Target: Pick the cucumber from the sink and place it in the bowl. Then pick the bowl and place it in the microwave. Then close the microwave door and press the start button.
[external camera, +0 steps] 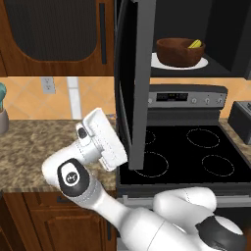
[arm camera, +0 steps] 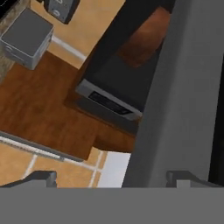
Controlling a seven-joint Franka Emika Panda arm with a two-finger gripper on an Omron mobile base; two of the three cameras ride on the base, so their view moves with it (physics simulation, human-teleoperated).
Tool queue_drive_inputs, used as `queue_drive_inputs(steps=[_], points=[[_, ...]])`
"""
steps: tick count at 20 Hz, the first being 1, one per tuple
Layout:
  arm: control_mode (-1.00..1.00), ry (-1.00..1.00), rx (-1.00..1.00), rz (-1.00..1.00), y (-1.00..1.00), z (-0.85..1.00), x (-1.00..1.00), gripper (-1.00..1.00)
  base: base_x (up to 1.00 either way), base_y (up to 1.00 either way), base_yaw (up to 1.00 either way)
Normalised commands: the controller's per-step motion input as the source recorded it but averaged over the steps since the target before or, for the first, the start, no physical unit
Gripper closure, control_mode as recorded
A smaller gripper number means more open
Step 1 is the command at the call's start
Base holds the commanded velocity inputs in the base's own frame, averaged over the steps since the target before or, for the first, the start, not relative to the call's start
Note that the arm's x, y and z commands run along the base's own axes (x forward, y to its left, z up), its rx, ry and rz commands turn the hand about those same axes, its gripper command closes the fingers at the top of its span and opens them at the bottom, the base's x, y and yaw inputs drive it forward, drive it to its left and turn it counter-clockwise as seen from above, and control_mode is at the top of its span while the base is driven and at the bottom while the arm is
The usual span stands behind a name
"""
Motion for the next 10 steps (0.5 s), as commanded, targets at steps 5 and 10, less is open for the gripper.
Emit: queue_drive_inputs(steps=[5, 10], points=[[-1.0, -0.21, 0.0, -0.19, -0.56, 0.47, -0.59, -1.0, 0.0, 0.0, 0.0], [-1.0, -0.23, 0.0, -0.16, -0.58, 0.49, -0.59, -1.0, 0.0, 0.0, 0.0]])
